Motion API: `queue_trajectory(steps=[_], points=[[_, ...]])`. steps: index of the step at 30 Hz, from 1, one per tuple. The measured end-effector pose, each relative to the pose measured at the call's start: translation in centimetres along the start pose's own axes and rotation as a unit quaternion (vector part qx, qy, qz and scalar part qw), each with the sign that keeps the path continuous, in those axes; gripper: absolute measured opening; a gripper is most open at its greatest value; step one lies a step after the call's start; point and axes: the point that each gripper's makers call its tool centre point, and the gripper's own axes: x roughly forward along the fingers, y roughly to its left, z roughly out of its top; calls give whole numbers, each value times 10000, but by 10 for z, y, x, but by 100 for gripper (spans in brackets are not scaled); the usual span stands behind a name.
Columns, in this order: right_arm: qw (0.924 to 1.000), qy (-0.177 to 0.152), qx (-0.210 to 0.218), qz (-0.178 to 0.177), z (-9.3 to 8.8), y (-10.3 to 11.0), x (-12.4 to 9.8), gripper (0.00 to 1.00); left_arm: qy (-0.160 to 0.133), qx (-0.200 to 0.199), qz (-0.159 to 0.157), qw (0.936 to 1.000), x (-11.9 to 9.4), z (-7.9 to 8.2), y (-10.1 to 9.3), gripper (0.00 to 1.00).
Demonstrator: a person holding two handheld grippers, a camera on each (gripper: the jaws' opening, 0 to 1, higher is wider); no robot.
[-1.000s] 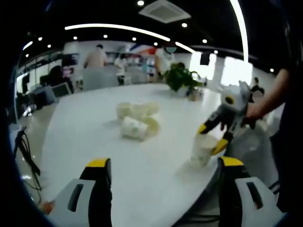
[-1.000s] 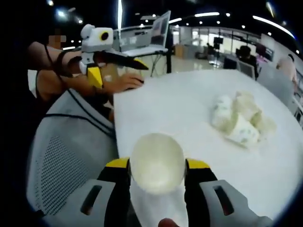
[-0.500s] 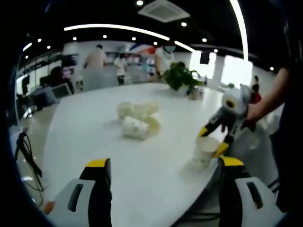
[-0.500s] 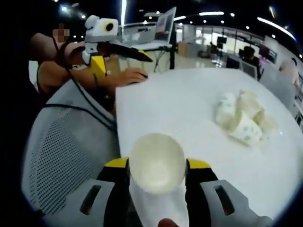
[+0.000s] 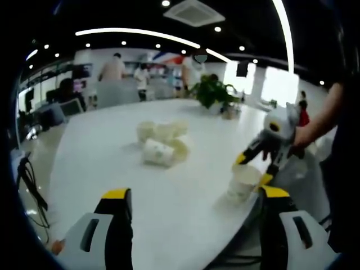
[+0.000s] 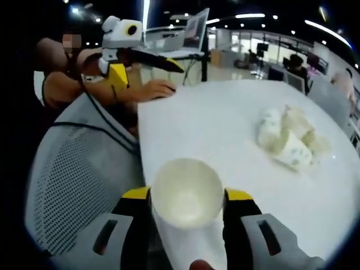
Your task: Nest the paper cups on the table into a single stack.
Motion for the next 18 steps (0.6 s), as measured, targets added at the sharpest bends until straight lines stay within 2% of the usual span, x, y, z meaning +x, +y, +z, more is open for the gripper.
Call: queue_trajectory(steps=[7, 18], points=[[10000, 87, -20, 8, -3, 0, 2, 49, 13, -23, 36, 10000, -2, -2, 2, 93], [9999, 104, -9, -29, -5, -1, 2, 57, 36, -59, 48, 10000, -3, -4, 1, 94]])
